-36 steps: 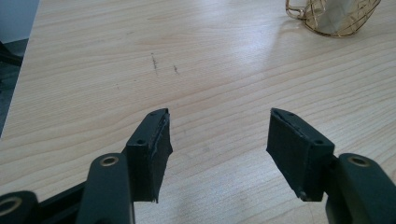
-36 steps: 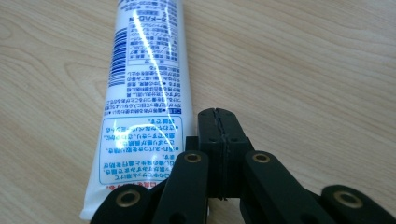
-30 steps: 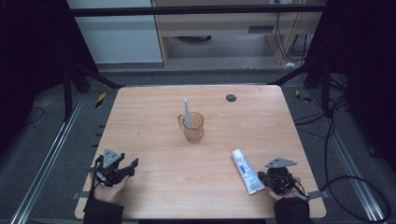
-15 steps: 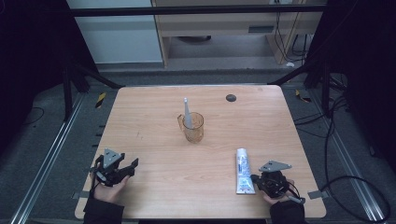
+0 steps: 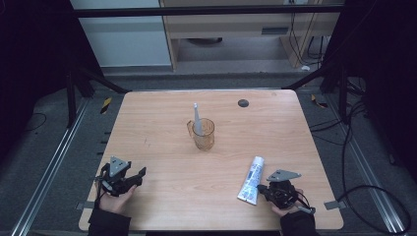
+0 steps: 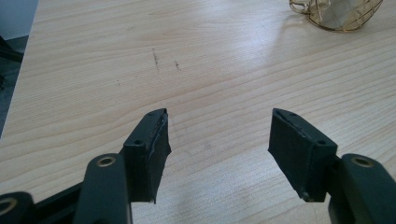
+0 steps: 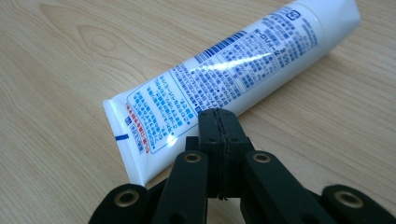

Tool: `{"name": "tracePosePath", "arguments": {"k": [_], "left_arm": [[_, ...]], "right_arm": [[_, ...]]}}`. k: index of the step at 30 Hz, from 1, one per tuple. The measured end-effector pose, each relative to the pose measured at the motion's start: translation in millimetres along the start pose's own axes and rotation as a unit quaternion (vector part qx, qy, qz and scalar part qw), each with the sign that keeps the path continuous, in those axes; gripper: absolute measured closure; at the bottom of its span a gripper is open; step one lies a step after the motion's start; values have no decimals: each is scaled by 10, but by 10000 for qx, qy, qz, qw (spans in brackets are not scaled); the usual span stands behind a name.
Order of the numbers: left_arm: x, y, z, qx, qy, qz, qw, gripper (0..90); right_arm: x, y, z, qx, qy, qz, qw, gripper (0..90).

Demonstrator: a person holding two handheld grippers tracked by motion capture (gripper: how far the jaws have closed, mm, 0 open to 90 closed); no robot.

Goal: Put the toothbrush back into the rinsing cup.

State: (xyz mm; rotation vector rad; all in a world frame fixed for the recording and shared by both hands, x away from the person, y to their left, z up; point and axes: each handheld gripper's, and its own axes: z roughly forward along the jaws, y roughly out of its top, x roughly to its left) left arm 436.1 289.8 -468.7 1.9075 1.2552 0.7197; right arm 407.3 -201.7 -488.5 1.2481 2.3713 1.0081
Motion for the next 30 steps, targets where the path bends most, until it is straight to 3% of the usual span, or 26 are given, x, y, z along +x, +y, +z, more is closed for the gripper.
{"name": "tracePosePath", "arguments": {"k": [23, 30], "left_arm": [[14, -2, 21, 43, 18, -12, 10000, 368], [12, -1, 36, 78, 7, 11, 10000, 366]], "right_arm": [[88, 134, 136, -116, 148, -89, 9998, 895], [-36, 196, 2, -512, -21, 78, 9987, 896]]}}
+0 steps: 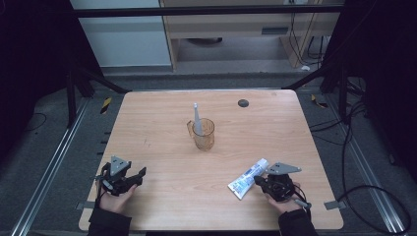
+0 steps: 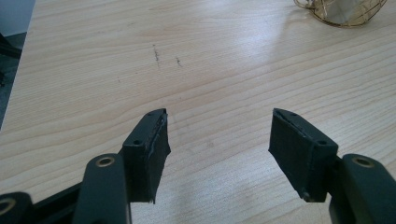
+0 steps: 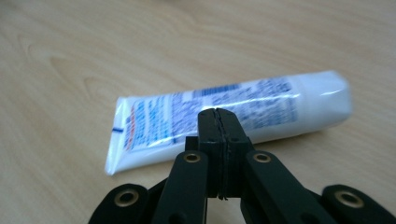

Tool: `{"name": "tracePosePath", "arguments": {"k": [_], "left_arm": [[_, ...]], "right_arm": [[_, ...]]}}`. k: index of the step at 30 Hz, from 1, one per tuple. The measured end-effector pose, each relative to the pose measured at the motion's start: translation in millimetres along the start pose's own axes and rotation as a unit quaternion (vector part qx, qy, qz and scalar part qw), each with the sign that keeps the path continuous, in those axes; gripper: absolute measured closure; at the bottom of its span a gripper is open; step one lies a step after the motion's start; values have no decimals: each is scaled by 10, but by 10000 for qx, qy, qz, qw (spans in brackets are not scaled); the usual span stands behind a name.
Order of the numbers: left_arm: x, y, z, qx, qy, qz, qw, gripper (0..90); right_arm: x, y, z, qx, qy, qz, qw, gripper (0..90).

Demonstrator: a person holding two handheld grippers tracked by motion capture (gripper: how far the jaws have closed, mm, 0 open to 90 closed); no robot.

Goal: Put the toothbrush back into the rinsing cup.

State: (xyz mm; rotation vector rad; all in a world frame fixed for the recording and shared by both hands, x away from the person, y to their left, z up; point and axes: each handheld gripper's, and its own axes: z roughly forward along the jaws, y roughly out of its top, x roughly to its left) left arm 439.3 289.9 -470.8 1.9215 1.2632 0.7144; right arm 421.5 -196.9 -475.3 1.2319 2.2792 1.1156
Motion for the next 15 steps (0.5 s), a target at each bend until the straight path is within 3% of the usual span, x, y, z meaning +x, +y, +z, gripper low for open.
{"name": "tracePosePath", "arguments": {"k": [6, 15], "left_arm": [[4, 3, 7, 14, 10, 9, 10000, 366], [-5, 12, 29, 39, 16, 37, 10000, 366]], "right_arm": [[-140, 98, -40, -268, -231, 154, 9993, 893], [-331, 196, 31, -297, -402, 344, 9982, 893]]}}
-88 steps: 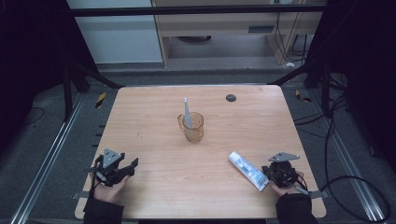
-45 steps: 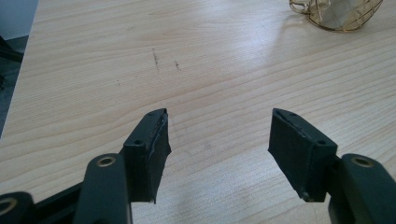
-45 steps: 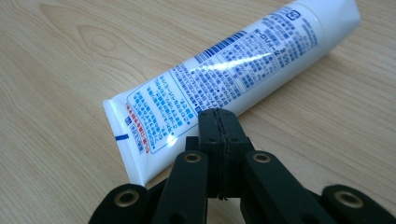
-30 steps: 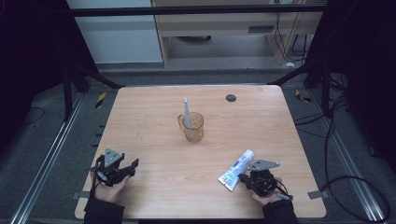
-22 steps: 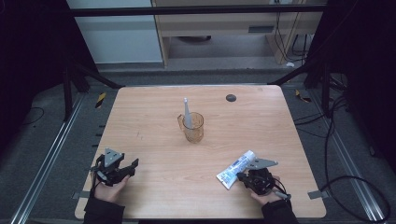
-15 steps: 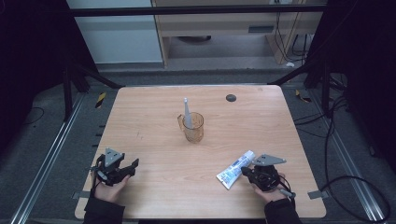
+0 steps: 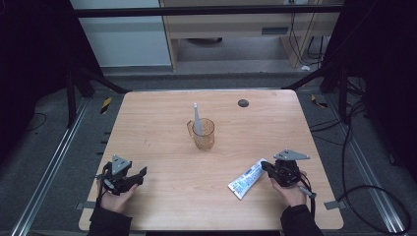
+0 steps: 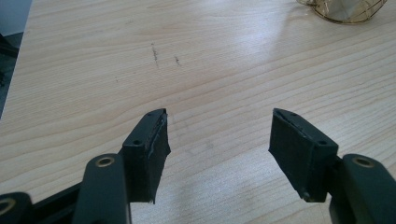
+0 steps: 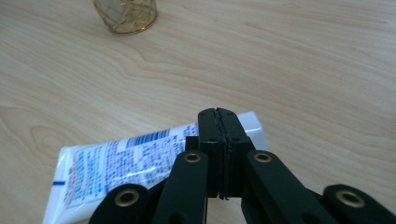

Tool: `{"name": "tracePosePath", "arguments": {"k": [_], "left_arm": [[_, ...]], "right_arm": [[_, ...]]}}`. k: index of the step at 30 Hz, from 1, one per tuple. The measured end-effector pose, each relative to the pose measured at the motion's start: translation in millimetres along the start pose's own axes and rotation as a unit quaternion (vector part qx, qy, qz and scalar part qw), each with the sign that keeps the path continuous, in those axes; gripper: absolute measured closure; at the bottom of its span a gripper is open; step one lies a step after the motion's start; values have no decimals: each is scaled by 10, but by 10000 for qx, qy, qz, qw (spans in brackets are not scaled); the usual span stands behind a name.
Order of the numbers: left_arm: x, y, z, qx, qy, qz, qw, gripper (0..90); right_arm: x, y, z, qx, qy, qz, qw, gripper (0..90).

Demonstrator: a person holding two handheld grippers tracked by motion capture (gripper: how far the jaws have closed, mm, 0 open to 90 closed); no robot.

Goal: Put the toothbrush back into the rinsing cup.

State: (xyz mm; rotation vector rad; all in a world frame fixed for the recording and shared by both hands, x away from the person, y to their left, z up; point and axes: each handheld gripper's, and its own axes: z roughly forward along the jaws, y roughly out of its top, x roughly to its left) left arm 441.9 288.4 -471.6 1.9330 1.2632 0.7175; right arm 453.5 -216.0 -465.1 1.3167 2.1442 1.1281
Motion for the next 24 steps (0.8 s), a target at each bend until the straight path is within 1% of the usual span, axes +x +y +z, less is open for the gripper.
{"name": "tracePosePath", "arguments": {"k": [11, 12, 14, 16, 20, 24], "left_arm": [[-3, 6, 11, 39, 20, 24, 10000, 373], [-4, 7, 12, 39, 20, 22, 10000, 374], [-5, 9, 13, 38, 21, 26, 10000, 374], [-6, 9, 17, 40, 22, 35, 10000, 374], [-6, 9, 18, 40, 20, 35, 10000, 374], [-3, 8, 20, 43, 15, 32, 10000, 374]], "right_arm": [[-113, 159, 183, -38, -167, -14, 9999, 892], [-133, 170, 209, 15, -208, -4, 9998, 892], [-157, 189, 249, 32, -216, 18, 9998, 892], [-169, 207, 285, 51, -236, -12, 9997, 891], [-199, 216, 367, 178, -289, -53, 9994, 892], [-219, 198, 386, 283, -333, -75, 9990, 892]]}}
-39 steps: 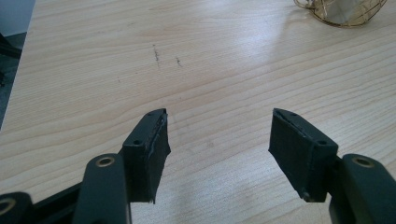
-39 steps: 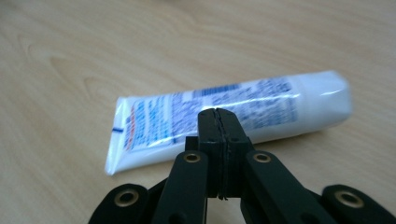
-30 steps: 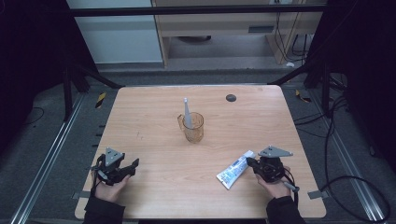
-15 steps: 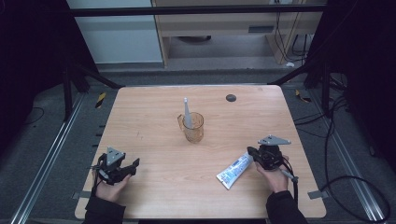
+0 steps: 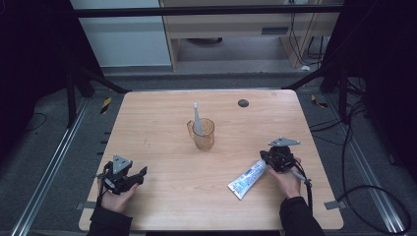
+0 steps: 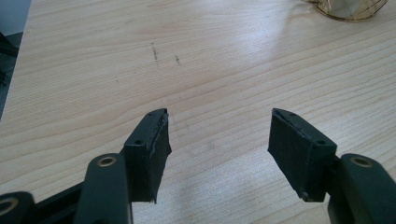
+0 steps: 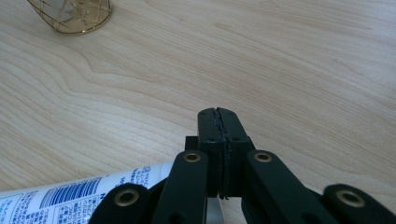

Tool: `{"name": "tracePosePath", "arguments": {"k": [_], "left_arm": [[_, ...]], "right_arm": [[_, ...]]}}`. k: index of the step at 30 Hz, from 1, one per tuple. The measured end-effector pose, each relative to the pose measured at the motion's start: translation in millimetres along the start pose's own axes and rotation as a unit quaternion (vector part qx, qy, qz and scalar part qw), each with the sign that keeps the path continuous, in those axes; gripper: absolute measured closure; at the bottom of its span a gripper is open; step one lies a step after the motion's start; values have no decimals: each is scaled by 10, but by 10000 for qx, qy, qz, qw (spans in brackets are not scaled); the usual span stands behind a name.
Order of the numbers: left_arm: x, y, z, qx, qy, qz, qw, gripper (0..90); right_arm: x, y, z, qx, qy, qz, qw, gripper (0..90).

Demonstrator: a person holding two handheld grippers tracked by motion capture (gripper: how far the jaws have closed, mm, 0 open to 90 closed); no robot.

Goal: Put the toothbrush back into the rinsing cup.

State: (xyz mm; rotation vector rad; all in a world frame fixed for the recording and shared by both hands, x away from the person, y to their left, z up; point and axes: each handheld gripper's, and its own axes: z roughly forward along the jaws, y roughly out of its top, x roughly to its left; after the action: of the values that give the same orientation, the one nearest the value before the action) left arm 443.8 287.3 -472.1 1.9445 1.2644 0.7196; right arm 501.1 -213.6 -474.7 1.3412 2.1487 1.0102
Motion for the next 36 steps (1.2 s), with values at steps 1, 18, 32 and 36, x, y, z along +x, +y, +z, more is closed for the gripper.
{"name": "tracePosePath", "arguments": {"k": [1, 18, 32, 36], "left_arm": [[0, 0, 0, 1, 0, 2, 10000, 374], [4, 1, -13, -8, 3, 12, 10000, 374], [8, 3, -26, -33, 13, -6, 10000, 373], [9, 2, -26, -30, 11, -8, 10000, 373]], "right_arm": [[-2, -3, -1, 6, -2, 17, 10000, 892], [18, -39, -62, 143, -51, -163, 9998, 895], [-9, -138, -209, 288, -24, -109, 9995, 896], [22, -180, -261, 308, 49, -150, 9994, 896]]}}
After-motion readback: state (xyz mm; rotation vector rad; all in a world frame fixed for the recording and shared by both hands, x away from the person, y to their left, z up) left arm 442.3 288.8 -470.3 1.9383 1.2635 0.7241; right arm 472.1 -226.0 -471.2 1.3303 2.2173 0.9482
